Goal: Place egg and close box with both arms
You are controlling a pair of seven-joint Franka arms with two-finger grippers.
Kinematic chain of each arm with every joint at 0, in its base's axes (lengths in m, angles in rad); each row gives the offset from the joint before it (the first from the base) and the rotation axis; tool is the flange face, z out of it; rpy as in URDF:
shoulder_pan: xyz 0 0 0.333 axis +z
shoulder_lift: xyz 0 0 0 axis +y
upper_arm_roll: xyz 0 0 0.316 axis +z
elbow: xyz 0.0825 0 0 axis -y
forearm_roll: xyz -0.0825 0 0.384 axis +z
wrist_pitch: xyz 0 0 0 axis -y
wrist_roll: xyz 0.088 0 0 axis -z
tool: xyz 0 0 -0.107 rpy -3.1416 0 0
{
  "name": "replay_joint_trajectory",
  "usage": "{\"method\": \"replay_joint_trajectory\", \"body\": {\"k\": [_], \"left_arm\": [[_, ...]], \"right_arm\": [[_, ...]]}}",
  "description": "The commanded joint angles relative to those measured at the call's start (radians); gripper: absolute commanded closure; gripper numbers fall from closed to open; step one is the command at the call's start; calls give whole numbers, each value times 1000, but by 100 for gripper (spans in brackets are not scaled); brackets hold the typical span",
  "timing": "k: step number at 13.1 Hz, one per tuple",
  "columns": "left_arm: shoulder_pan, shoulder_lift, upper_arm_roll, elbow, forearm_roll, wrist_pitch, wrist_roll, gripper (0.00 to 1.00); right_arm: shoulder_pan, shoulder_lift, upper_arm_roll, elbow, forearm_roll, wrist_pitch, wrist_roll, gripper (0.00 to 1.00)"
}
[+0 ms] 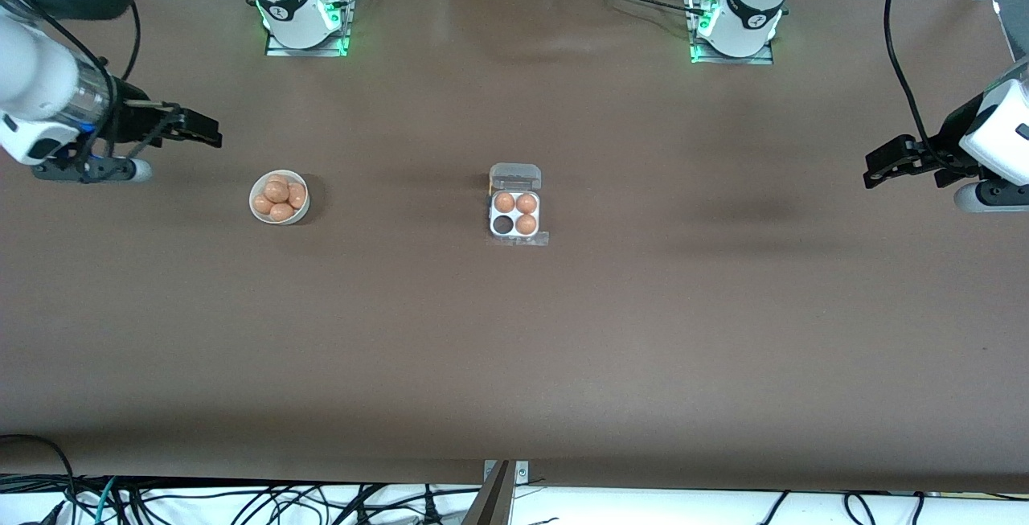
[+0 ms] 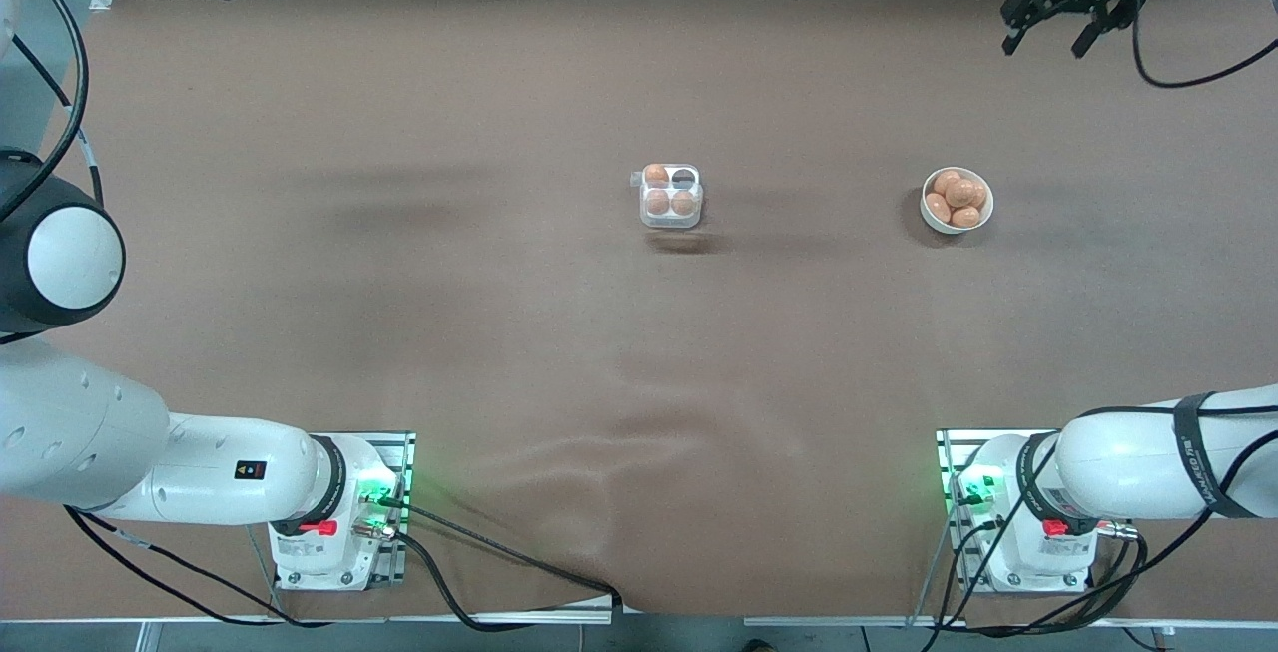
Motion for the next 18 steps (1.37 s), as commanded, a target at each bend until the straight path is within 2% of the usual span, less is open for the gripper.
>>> {"method": "replay_joint_trajectory", "body": {"k": [1, 6, 8, 18], "left_arm": [[-8, 11, -1, 29, 18, -7, -5, 0], [-13, 11, -1, 29, 18, -7, -5, 0], [-14, 11, -1, 29, 18, -7, -7, 0], [-20, 11, -3, 26, 18, -10, -5, 0]], "right_arm": [[-4, -66, 1, -175, 0, 132, -5, 1], [-5, -48, -5, -347, 2, 348, -60, 1], [-5, -19, -7, -384, 2, 414, -65, 1], [-7, 135, -35, -436, 5, 578, -112, 1]]}}
